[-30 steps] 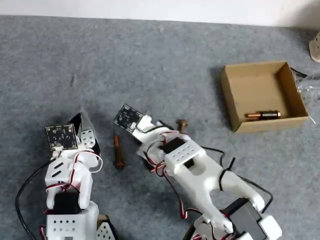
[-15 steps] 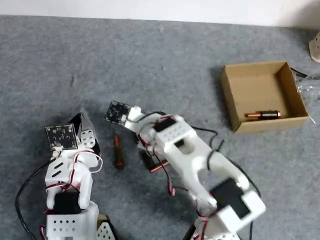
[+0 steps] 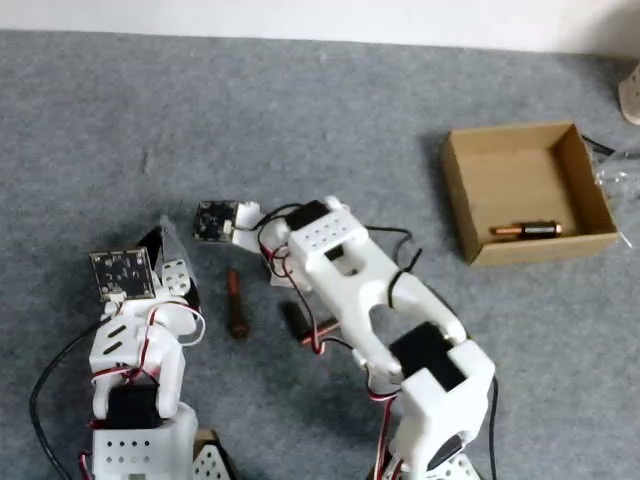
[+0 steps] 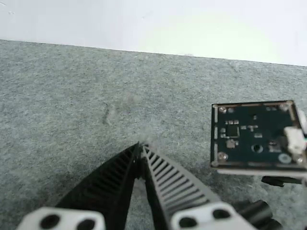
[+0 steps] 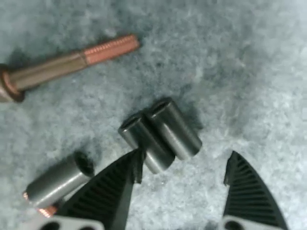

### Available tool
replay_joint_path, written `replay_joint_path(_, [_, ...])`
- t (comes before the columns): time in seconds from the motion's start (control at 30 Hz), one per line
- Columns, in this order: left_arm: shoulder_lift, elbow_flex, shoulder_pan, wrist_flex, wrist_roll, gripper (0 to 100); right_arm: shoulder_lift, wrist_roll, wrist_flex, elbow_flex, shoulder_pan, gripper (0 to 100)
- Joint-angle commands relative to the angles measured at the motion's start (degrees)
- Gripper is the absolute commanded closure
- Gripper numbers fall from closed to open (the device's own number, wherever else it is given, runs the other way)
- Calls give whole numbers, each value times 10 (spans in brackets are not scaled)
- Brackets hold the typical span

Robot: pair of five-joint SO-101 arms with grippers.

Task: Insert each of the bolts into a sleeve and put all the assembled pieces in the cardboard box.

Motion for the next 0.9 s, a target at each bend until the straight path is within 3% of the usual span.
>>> replay_joint_path(0.0, [-7,11,7,-15,-3,989,25,10,9,-7,4,747])
replay_joint_path(0.67, [-7,11,8,-15,-4,989,31,4,39,12,-56,747])
replay_joint_path(0.87, [-7,11,8,-15,-4,989,41,-27,-26,30,-54,759])
